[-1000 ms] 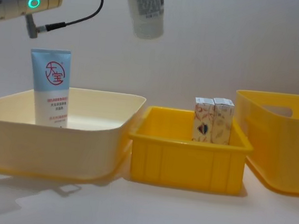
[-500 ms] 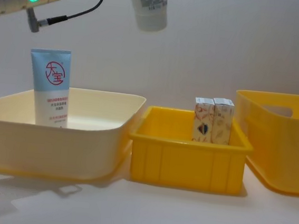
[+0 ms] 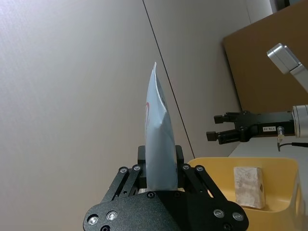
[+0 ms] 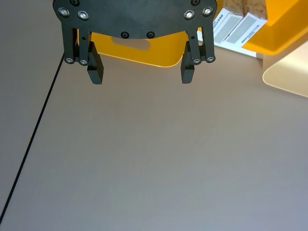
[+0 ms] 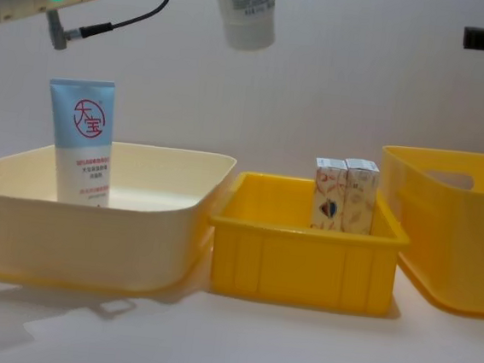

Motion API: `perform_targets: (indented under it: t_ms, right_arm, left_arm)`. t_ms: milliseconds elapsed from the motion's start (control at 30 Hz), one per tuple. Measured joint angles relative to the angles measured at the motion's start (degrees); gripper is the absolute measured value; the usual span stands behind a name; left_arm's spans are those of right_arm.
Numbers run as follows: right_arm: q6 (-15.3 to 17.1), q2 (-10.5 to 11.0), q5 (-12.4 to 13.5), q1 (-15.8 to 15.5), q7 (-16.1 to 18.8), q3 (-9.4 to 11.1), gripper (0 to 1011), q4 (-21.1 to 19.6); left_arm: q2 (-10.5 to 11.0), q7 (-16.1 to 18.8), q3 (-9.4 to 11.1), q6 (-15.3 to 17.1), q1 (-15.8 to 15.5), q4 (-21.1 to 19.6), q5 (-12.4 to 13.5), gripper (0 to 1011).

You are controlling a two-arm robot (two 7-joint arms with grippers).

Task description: Bimanual collaborative sorting of washing and personal care products

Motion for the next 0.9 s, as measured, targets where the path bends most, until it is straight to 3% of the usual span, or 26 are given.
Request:
perform_targets:
  t_ms: [367, 900]
  right_arm:
    - [2.25, 1.45, -0.99, -0.21, 3.14, -1.52, 1001, -0.80]
    - [3.61, 6.07, -0.47, 1.22, 14.25, -5.37, 1001, -0.99]
  left_arm:
    - [-0.01, -1.28, 1.38, 1.36, -2.47, 1.99, -0.03, 292]
    - [0.31, -1.78, 2.41, 2.28, -4.05, 3.14, -0.32, 292]
